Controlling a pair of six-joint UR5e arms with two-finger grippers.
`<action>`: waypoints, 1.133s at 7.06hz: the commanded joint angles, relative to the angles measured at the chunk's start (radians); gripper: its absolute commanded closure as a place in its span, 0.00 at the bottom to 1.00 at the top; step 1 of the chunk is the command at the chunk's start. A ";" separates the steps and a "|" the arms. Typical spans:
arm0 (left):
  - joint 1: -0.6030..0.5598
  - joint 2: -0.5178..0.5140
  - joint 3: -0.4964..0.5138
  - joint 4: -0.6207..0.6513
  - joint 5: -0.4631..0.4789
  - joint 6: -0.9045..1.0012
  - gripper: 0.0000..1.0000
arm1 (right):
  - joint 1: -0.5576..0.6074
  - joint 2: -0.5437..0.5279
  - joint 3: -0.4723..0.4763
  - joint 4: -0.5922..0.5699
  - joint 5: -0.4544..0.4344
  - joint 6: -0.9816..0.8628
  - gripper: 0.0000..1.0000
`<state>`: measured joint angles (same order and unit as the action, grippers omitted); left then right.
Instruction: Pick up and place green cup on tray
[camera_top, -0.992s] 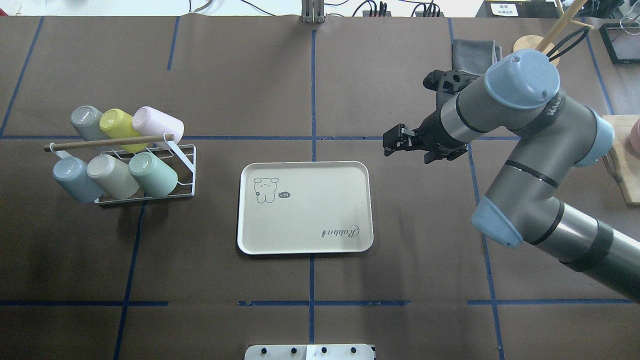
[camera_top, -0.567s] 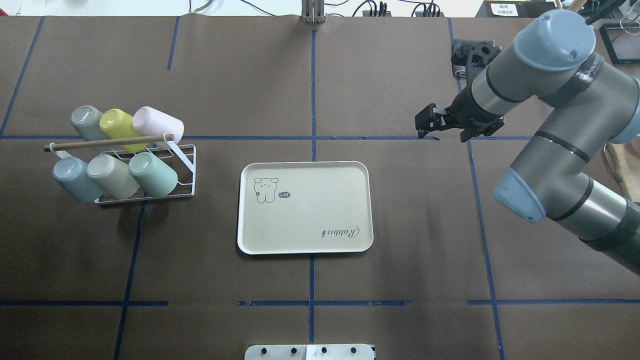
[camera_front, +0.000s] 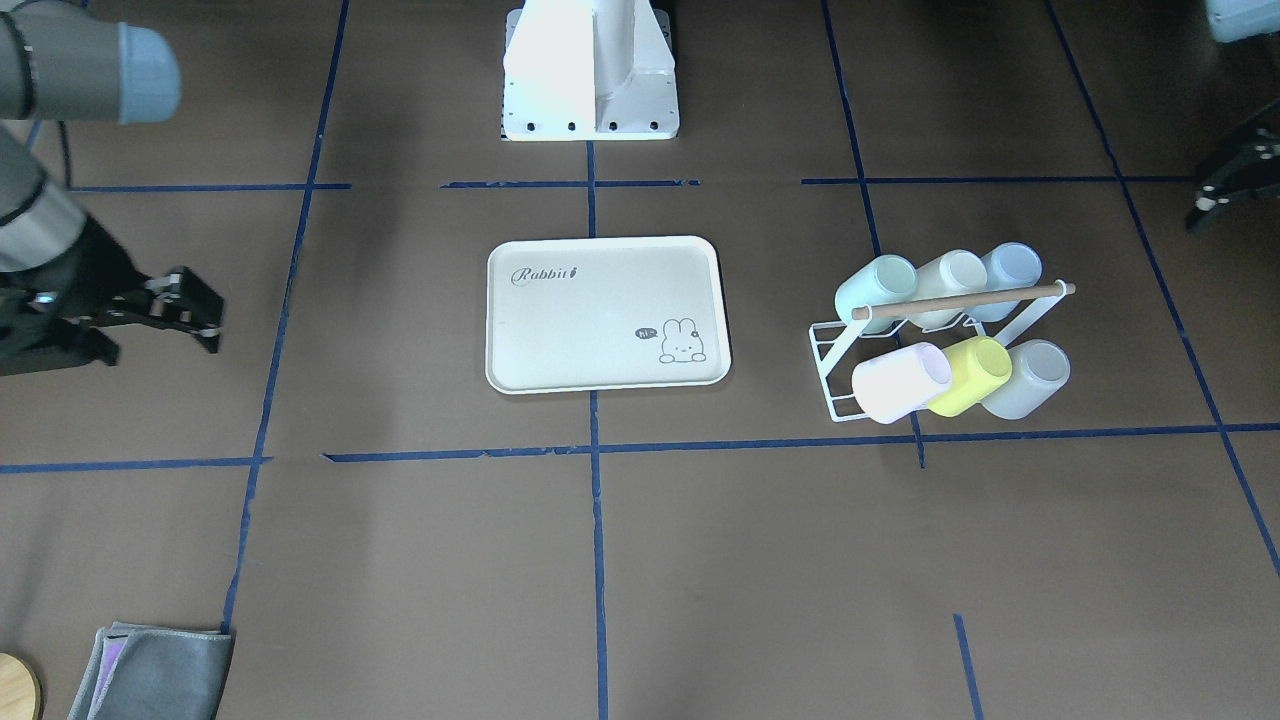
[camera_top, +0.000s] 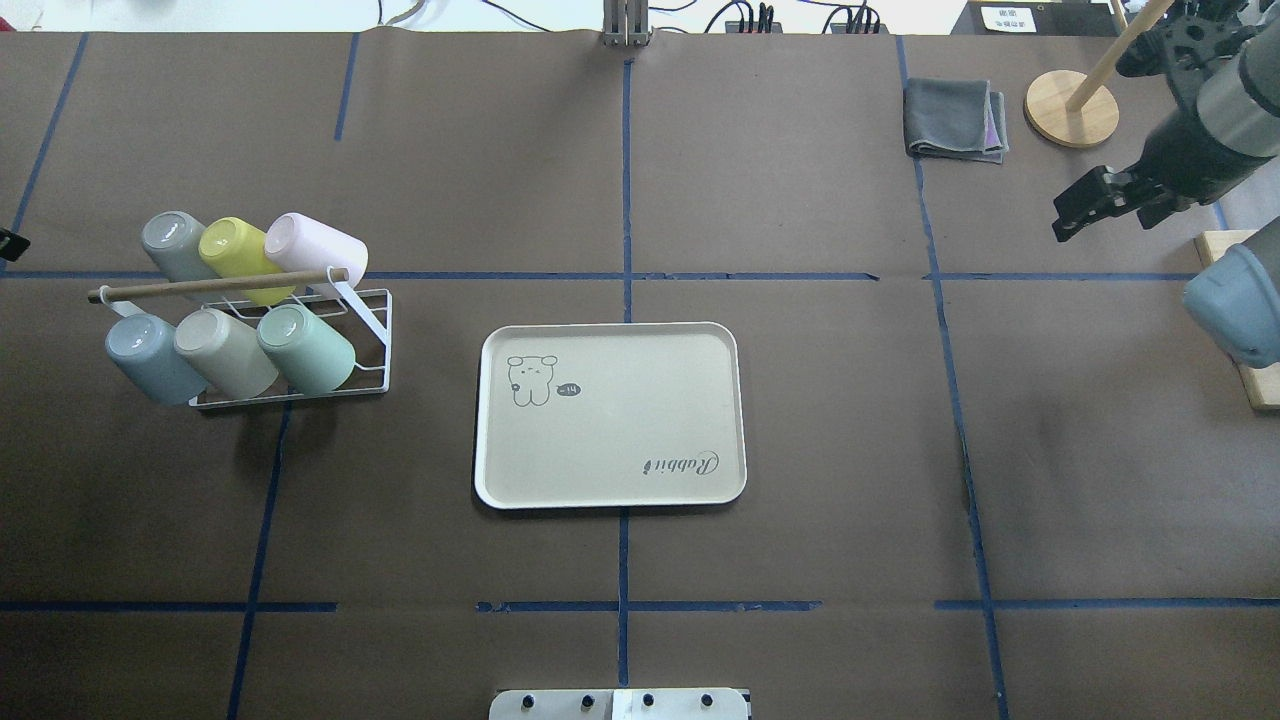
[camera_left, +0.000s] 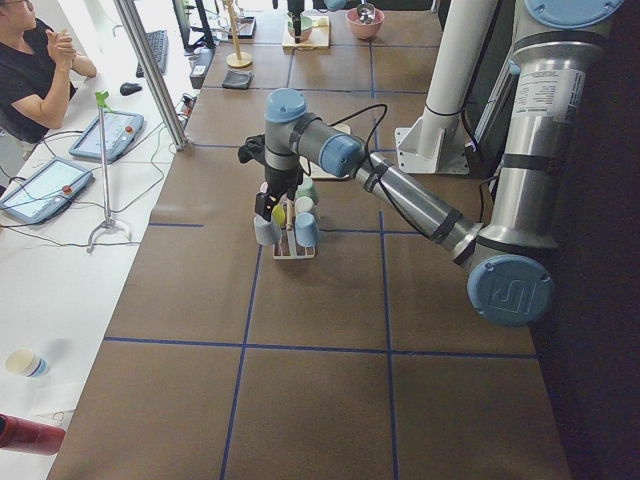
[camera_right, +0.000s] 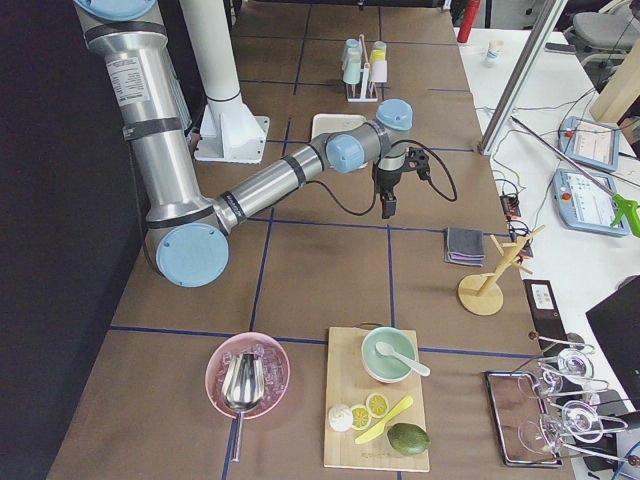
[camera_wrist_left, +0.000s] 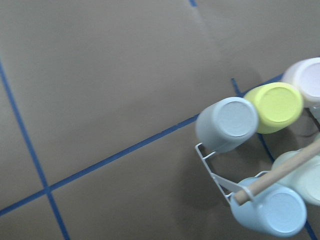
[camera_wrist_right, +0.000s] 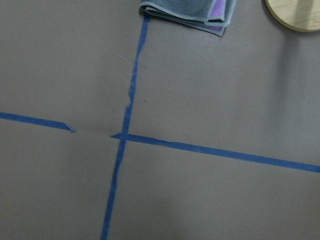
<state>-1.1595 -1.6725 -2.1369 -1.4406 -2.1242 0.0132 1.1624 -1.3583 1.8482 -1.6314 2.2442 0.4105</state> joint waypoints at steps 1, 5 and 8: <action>0.148 -0.097 -0.138 0.273 0.188 0.101 0.00 | 0.121 -0.068 -0.049 0.001 0.066 -0.183 0.00; 0.360 -0.291 -0.207 0.571 0.566 0.157 0.00 | 0.155 -0.094 -0.070 0.063 0.043 -0.191 0.00; 0.365 -0.295 -0.242 0.565 0.702 0.400 0.00 | 0.201 -0.114 -0.079 0.209 0.043 -0.194 0.00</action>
<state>-0.7970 -1.9639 -2.3678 -0.8738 -1.4903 0.2957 1.3329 -1.4656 1.7749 -1.4474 2.2859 0.2230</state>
